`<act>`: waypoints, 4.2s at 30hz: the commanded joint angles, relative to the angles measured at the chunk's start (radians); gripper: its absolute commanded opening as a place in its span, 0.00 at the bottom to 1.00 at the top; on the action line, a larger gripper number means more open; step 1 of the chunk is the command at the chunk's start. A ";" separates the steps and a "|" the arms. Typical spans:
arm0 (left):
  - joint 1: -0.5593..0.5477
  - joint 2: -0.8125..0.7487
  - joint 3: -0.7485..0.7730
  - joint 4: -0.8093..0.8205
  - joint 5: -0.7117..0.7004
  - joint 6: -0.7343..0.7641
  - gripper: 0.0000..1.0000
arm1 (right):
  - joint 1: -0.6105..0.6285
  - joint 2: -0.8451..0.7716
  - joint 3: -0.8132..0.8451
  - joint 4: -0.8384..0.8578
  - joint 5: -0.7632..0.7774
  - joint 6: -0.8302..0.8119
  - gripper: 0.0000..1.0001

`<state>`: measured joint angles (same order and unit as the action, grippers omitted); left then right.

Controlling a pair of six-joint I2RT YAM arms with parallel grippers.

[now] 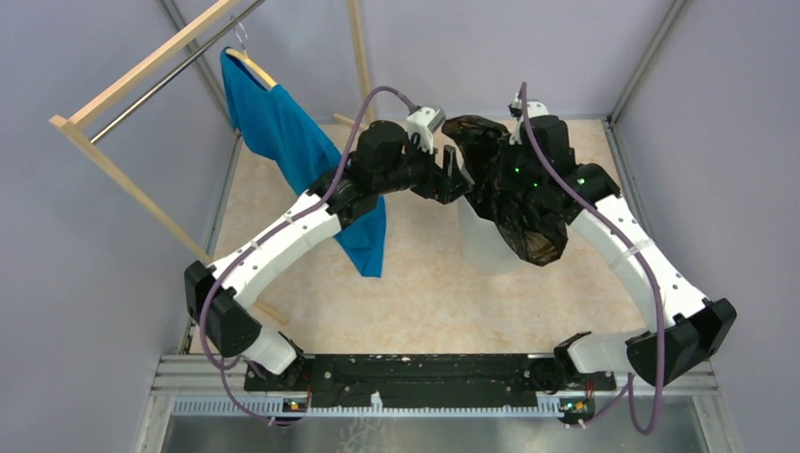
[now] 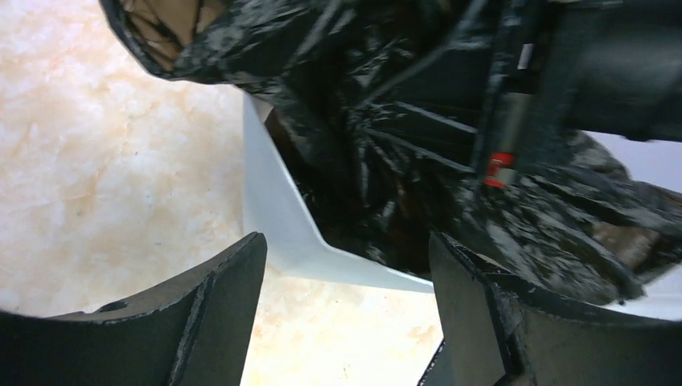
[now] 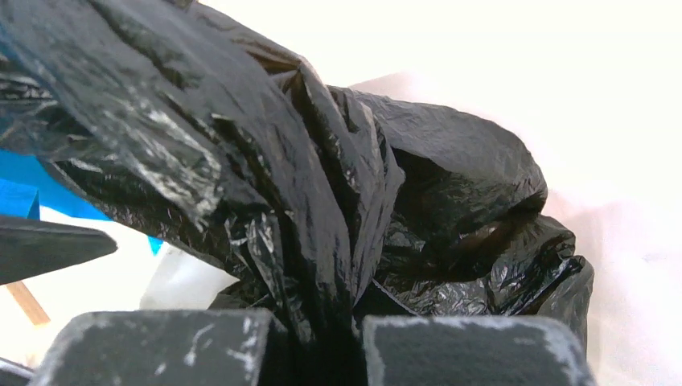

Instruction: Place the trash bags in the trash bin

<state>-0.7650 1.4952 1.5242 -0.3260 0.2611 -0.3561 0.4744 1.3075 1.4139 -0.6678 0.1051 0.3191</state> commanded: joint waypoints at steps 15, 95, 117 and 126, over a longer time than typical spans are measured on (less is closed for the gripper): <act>-0.021 0.201 0.217 -0.191 -0.195 0.094 0.32 | -0.007 -0.071 0.145 -0.010 0.000 -0.015 0.01; -0.237 0.022 0.270 -0.184 -0.397 0.138 0.38 | 0.075 -0.085 0.114 0.157 -0.156 0.324 0.21; 0.009 -0.225 -0.212 0.159 0.054 -0.152 0.09 | 0.074 -0.213 -0.059 0.206 -0.314 0.136 0.59; 0.010 -0.244 -0.231 0.167 0.072 -0.159 0.09 | 0.075 -0.174 -0.159 0.395 -0.341 0.127 0.61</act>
<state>-0.7544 1.2873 1.3033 -0.2203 0.3073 -0.5026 0.5415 1.1381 1.2732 -0.4244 -0.2359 0.4553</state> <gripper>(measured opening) 0.094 0.624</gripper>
